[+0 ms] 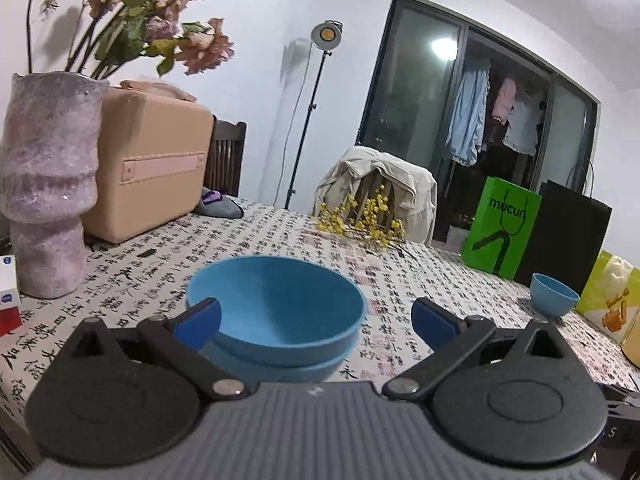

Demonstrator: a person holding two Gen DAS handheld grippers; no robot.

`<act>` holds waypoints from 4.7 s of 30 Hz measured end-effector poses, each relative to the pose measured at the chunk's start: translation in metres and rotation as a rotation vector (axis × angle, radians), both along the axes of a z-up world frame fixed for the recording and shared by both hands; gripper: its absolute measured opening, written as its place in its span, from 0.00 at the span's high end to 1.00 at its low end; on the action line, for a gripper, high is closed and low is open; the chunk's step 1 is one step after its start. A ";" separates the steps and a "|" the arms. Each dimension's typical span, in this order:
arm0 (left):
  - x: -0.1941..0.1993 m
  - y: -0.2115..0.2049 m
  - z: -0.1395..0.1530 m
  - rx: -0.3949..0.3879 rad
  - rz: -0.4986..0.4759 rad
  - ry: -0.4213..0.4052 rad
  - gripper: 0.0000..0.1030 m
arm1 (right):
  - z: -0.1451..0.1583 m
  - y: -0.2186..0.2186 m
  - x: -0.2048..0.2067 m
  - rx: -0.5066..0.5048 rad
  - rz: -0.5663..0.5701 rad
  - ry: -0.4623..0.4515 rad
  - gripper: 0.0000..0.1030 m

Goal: Organize plates and bowls
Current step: 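Withdraw both open grippers from the stacked blue bowls, then move both open grippers toward the last blue bowl beside the green bag, then position both grippers on the rim of the last blue bowl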

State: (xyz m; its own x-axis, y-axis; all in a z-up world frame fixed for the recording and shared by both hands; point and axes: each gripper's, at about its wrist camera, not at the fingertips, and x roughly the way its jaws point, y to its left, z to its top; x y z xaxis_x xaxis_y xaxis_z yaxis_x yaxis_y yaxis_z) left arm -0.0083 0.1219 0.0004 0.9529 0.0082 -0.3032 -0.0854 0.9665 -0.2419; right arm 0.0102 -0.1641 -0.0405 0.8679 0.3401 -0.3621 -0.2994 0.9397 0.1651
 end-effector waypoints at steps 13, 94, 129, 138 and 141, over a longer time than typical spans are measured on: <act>-0.001 -0.033 -0.008 0.006 -0.085 0.014 0.00 | -0.004 -0.026 -0.008 0.033 -0.050 0.012 0.00; 0.174 -0.254 0.051 0.043 -0.364 0.209 0.00 | 0.056 -0.252 0.103 0.044 -0.338 0.002 0.00; 0.393 -0.408 0.094 -0.013 -0.277 0.431 0.00 | 0.103 -0.372 0.310 0.257 -0.603 0.236 0.00; 0.442 -0.423 0.063 -0.020 -0.234 0.529 0.00 | 0.097 -0.380 0.357 0.103 -0.676 0.283 0.00; 0.450 -0.430 0.055 -0.010 -0.228 0.552 0.00 | 0.085 -0.384 0.367 0.063 -0.715 0.298 0.00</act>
State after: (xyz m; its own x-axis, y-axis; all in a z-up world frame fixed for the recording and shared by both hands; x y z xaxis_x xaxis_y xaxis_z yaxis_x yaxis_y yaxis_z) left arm 0.4416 -0.3085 0.0555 0.6317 -0.1832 -0.7533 0.0080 0.9732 -0.2299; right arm 0.3772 -0.5480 0.0450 0.7530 -0.2381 -0.6134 0.4417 0.8739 0.2030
